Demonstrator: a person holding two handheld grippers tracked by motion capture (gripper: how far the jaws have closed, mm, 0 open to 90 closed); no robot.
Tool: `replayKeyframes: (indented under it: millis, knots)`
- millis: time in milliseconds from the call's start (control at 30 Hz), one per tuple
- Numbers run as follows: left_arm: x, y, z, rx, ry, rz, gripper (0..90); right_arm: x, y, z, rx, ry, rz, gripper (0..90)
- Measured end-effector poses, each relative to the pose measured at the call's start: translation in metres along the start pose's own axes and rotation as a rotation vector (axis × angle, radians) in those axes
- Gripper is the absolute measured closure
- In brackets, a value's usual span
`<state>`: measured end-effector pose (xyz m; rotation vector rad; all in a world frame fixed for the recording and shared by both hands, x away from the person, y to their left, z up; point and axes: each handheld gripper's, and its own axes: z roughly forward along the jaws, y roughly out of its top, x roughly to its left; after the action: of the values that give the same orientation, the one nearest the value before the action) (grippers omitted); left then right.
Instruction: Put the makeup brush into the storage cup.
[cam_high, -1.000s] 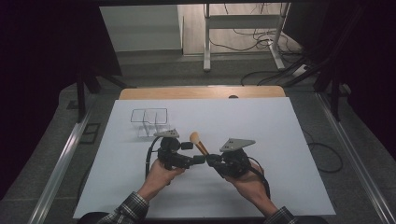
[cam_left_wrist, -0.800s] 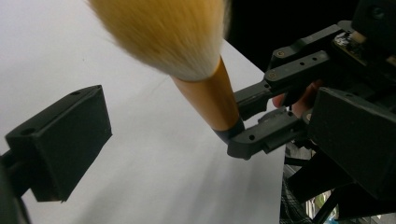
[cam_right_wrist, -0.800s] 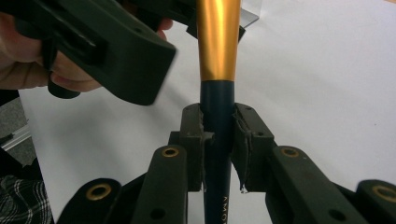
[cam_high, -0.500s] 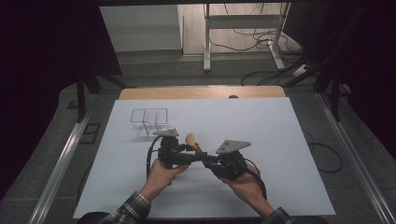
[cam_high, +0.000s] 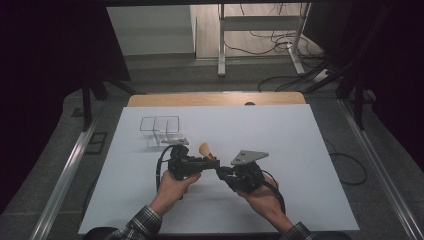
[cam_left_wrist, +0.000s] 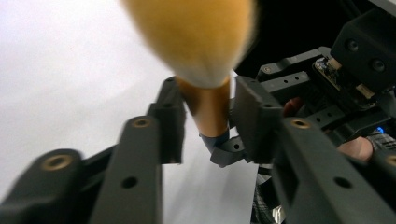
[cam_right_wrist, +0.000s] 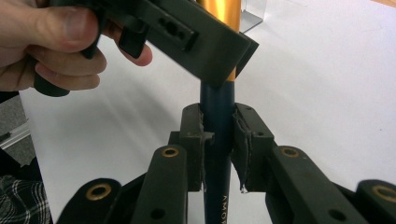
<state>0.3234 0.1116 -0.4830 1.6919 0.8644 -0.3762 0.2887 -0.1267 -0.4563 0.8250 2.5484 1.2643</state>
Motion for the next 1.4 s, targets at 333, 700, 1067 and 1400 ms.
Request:
replayKeyframes:
  millis: [333,700,1067,1400]
  knots:
    - [-0.006,0.0,0.0,0.012,0.035,0.017,72.0,-0.001,-0.001,0.004,0.018,0.004,-0.002,59.4]
    - [-0.009,0.003,-0.004,0.018,0.087,0.039,71.9,-0.008,-0.003,0.013,0.082,0.028,0.027,31.8]
    - [-0.011,0.005,-0.009,0.028,0.136,0.072,71.9,-0.013,-0.006,0.016,0.097,0.025,0.067,17.6]
    - [-0.013,0.008,-0.014,0.035,0.183,0.11,71.9,-0.015,-0.01,0.018,0.124,0.046,0.076,9.9]
